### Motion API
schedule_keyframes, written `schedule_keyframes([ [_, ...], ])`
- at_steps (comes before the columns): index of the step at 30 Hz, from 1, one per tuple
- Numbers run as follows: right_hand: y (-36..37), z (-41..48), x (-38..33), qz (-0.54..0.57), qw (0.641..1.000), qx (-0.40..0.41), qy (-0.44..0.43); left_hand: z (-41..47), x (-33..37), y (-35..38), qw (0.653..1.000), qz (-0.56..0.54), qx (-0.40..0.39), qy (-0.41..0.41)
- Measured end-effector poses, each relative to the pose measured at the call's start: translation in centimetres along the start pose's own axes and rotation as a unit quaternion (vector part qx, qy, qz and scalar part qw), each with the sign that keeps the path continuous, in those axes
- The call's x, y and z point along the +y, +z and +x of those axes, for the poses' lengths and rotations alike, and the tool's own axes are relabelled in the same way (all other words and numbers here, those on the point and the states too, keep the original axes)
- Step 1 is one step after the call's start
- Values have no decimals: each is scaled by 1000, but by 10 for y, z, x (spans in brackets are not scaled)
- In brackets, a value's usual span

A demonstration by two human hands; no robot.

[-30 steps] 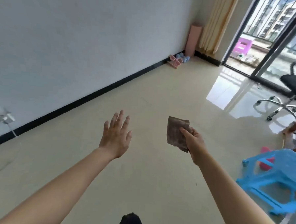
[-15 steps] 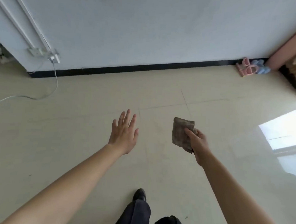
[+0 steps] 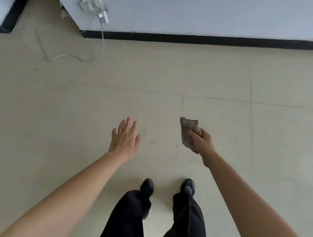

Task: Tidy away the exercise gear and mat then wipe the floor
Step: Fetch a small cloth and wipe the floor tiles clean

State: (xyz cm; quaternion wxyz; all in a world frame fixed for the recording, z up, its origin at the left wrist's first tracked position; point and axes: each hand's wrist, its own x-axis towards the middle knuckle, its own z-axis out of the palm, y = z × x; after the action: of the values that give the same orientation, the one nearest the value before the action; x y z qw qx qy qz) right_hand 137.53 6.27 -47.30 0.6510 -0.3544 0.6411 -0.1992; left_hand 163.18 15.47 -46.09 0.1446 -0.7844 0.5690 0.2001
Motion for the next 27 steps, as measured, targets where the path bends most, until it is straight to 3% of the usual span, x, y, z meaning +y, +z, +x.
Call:
schedule_keyframes([
  [4,39,38,11,-5,1000,-26,17,23,-32,30,1000,0,-24,-16],
  [13,172,104,63,-82,996,21,28,102,-169,131,995,-68,-63,-32],
  [19,274,207,199,-141,988,42,35,186,-266,275,992,-66,-93,-52],
  [23,339,291,319,-205,978,-23,39,254,-318,390,991,40,-128,-12],
  [27,370,372,404,-372,918,-118,-63,319,-351,478,986,106,-125,19],
])
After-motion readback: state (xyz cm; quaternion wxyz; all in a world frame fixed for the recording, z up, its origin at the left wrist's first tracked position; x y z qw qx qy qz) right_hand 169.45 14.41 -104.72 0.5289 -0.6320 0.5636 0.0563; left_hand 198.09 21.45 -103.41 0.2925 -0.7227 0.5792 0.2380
